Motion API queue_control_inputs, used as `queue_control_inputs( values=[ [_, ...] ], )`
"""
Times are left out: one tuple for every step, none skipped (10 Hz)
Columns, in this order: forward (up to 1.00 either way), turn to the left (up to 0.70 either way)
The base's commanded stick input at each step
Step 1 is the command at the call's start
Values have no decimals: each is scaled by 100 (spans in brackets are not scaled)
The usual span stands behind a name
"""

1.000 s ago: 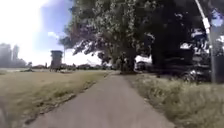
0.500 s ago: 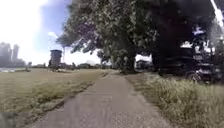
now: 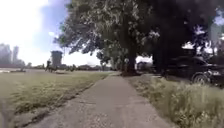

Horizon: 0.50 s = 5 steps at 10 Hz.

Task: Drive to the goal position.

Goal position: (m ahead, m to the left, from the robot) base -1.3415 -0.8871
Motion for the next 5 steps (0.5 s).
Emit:
queue_control_inputs(
  values=[
    [100,0],
    [100,0],
    [100,0],
    [100,0],
    [100,0]
  ],
)
